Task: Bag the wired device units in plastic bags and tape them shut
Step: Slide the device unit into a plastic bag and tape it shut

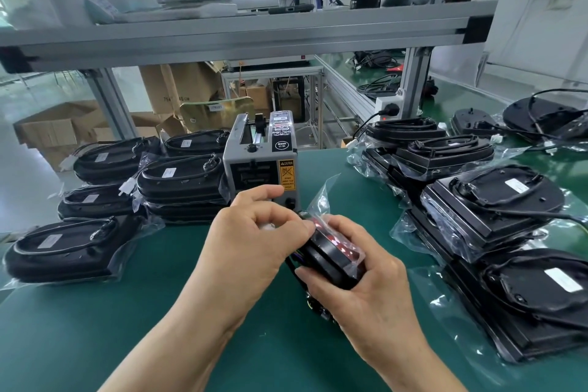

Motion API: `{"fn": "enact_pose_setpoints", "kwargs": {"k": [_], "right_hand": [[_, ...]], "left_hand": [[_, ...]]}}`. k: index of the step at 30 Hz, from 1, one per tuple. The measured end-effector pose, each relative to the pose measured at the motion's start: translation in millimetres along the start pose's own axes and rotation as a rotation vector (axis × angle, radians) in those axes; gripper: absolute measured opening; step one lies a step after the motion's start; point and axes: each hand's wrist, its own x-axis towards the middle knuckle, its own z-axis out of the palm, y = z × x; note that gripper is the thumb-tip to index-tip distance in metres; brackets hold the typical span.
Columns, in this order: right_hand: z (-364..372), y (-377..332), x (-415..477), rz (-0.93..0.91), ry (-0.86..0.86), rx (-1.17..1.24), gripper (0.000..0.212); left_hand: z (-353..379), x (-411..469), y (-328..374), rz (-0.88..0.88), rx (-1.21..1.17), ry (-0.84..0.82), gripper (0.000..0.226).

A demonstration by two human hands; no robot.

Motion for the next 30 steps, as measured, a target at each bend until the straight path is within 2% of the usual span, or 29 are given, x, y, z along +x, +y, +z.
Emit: {"fn": "enact_pose_setpoints", "kwargs": {"k": [22,26,30], "right_hand": [[4,3,0,-0.051,0.027,-0.013,0.058],[5,2,0,-0.061,0.033,-0.013,0.057],[5,4,0,-0.081,0.043,-0.025,0.060]], "left_hand": [[8,-6,-7,0.012,0.002,0.125,0.010],[9,-5,-11,-0.063,-0.048,0.154,0.032],[11,0,-12,-0.152,-0.191,0.088,0.017]]}}
